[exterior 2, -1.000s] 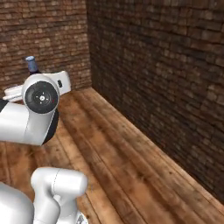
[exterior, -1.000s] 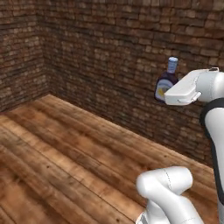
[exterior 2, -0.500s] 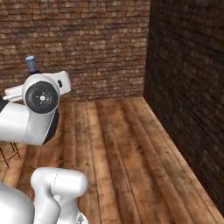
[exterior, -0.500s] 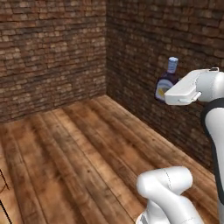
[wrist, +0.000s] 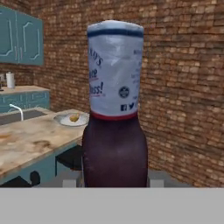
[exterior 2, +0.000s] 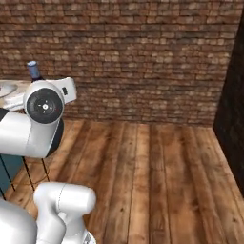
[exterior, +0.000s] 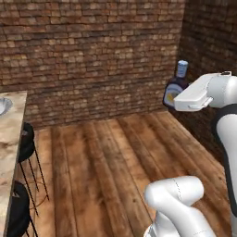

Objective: Move the hot dog bun to the plate on the dining table and place the condiment next to that plate. Then navigate to the fridge and take the sausage and place it on the plate as well.

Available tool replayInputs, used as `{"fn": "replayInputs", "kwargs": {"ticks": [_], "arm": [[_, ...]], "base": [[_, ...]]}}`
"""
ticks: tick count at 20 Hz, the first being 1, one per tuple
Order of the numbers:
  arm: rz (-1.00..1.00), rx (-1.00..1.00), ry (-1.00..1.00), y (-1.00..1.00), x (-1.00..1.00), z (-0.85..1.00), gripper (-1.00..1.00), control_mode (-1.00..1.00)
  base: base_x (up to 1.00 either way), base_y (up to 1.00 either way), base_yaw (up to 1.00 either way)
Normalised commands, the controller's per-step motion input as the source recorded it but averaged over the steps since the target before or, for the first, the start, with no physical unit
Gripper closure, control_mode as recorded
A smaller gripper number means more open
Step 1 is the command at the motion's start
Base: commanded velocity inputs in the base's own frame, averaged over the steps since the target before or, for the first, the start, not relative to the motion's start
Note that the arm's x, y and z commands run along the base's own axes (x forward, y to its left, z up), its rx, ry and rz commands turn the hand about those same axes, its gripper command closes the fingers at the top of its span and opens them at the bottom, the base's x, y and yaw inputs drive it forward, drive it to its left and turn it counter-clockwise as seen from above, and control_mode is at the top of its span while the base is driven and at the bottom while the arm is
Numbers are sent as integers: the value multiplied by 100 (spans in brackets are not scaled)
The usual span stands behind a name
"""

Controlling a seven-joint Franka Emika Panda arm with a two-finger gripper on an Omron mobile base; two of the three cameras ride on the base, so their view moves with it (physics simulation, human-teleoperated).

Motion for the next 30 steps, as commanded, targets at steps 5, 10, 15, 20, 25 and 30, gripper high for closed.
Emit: {"fn": "replayInputs", "kwargs": {"ticks": [5,10,15,20,25,30], "arm": [[0,0,0,0,0,0,100,100],[0,0,0,0,0,0,100,100],[0,0,0,0,0,0,100,100],[0,0,0,0,0,0,100,100],[0,0,0,0,0,0,100,100],[0,0,0,0,0,0,100,100]], "base": [[69,-2,57],[57,-21,61],[61,-37,53],[70,-43,39],[40,-9,32],[18,14,45]]}}
